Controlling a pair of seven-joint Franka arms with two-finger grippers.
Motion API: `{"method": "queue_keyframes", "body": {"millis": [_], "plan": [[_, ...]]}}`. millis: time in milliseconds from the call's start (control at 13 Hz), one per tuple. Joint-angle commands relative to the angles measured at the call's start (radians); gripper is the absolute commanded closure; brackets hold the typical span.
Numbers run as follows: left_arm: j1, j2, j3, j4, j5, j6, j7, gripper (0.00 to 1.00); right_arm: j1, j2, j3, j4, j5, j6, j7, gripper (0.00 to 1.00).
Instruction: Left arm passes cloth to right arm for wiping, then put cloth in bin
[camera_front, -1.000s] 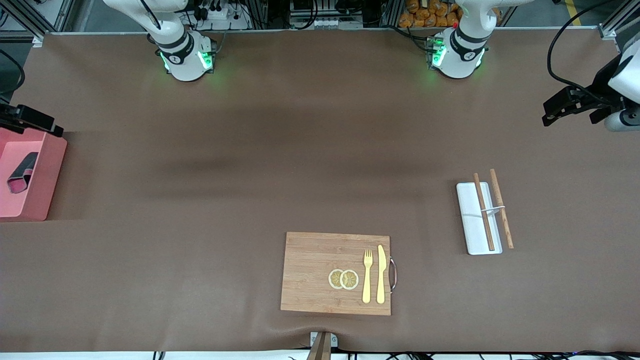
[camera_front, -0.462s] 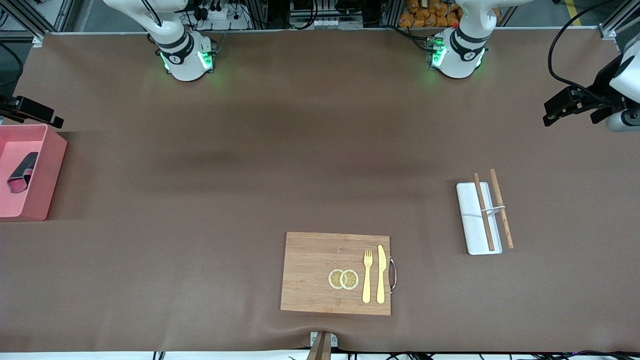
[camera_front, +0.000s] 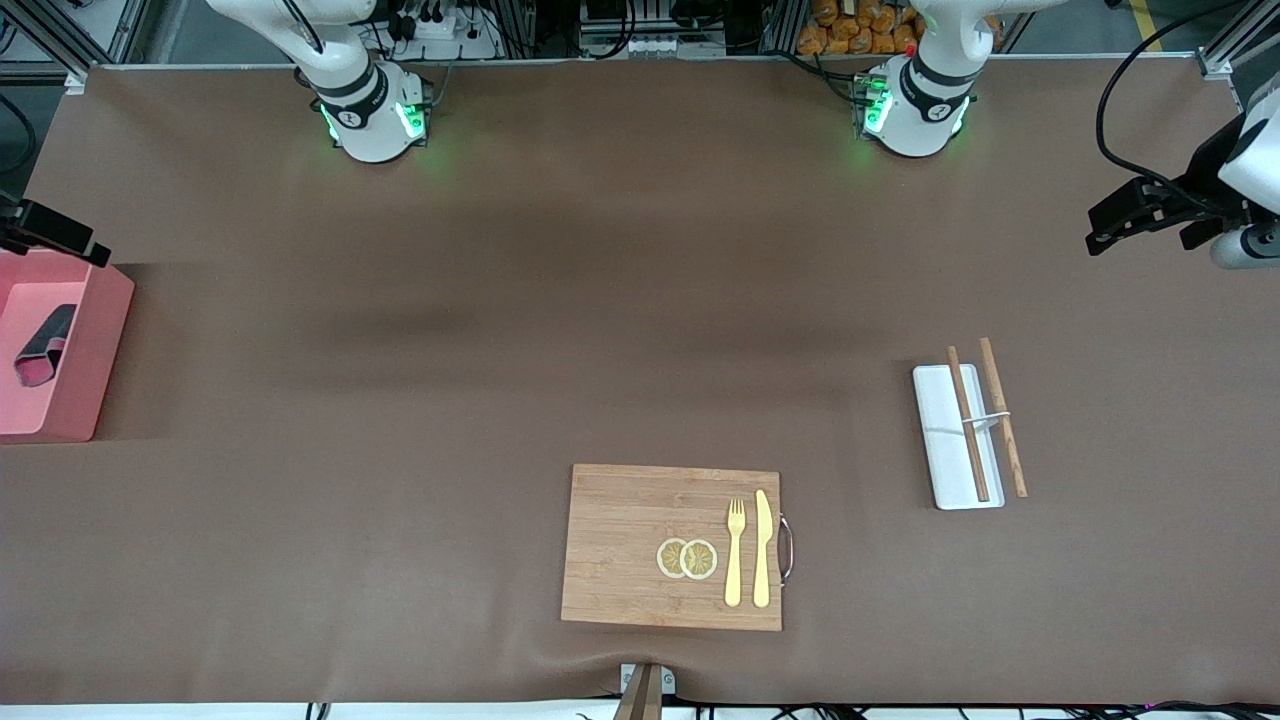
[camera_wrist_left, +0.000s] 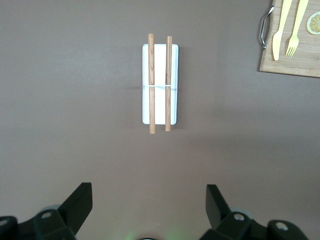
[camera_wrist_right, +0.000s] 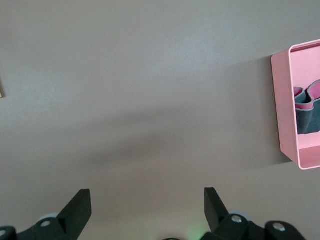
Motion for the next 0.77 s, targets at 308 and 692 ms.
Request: {"method": "queue_keyframes", "body": {"millis": [308,692], "plan": [[0.023,-0.008,-0.002,-0.009,-0.018,-0.003,-0.008,0.0,-0.014,-0.02,0.011,-0.016,-0.03,0.009,-0.011,0.0],[0.021,-0.004,-0.003,-0.002,-0.016,-0.004,0.01,0.0,-0.014,-0.02,0.01,-0.013,-0.028,0.011,-0.013,0.0]]}}
